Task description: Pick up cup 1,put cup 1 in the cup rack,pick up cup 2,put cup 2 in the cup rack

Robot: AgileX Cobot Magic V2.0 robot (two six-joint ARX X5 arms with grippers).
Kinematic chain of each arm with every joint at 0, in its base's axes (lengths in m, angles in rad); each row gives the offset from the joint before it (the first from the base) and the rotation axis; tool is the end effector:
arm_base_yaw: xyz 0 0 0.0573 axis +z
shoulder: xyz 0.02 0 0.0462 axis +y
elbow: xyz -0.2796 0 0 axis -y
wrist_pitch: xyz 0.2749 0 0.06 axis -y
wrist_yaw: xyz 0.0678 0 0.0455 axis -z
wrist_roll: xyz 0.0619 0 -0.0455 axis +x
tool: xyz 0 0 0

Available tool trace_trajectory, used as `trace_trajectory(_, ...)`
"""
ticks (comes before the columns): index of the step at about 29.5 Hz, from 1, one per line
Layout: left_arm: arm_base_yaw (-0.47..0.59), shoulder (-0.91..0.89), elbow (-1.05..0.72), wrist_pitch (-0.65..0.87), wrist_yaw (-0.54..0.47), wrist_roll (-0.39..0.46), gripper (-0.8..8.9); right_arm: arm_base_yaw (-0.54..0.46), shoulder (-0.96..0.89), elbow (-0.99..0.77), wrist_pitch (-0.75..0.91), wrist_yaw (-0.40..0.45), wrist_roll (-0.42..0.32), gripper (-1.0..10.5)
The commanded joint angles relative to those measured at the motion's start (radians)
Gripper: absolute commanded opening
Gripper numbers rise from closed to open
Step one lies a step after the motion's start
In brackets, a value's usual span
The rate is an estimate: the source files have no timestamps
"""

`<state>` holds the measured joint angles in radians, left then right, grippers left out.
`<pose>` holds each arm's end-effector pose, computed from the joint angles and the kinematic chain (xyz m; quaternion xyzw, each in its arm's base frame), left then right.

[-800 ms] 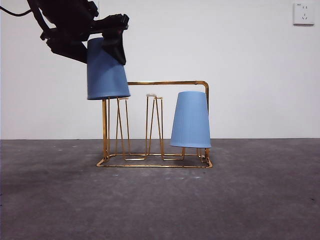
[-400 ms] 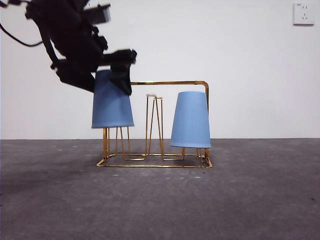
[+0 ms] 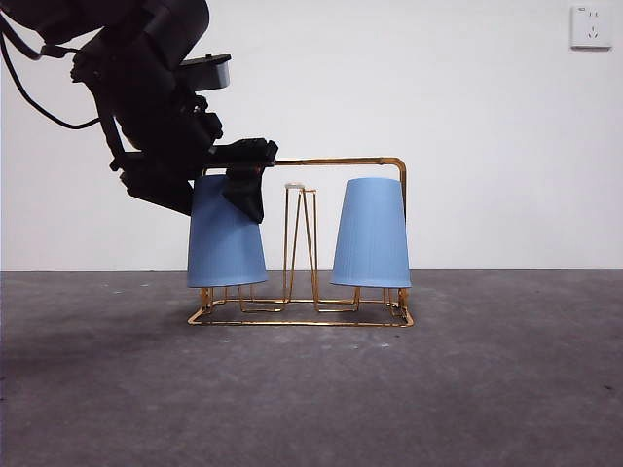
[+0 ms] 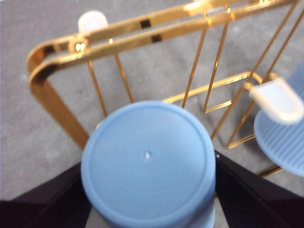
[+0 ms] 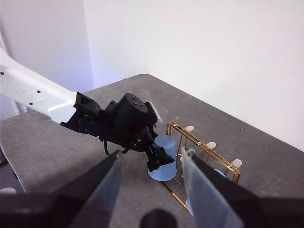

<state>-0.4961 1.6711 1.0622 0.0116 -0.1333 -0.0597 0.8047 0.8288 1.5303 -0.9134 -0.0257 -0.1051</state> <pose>0.3685 -0.1901 0.2010 0.0630 0.2848 -0.1640 0.9424 0.0884 0.0941 0.5056 -0.0879 0.0766 0.4057 0.9065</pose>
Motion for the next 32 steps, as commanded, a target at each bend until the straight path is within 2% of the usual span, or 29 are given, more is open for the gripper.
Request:
trace_trajectory(1, -0.003, 0.020, -0.008, -0.010, -0.002, -0.019, -0.08, 0.000, -0.002, -0.003, 0.002, 0.001, 0.000, 2.2)
trace_trajectory(7, 0.003, 0.020, -0.008, -0.061, -0.001, -0.053, 0.24, 0.000, -0.002, -0.003, 0.000, 0.001, 0.000, 2.2)
trace_trajectory(8, 0.005, 0.020, -0.008, -0.073, -0.001, -0.053, 0.79, 0.000, -0.002, -0.003, 0.000, 0.001, 0.000, 2.2)
trace_trajectory(12, 0.006, 0.019, -0.008, -0.100, 0.003, -0.053, 5.18, 0.000, -0.002, -0.003, 0.000, 0.001, 0.000, 2.2)
trace_trajectory(13, 0.006, 0.019, -0.008, -0.101, 0.003, -0.053, 5.64, 0.000, -0.002, -0.003, 0.000, 0.001, 0.000, 2.2)
trace_trajectory(32, 0.006, -0.046, -0.008, -0.164, 0.010, -0.063, 5.72, 0.000, -0.002, -0.003, -0.020, 0.001, -0.003, 2.2)
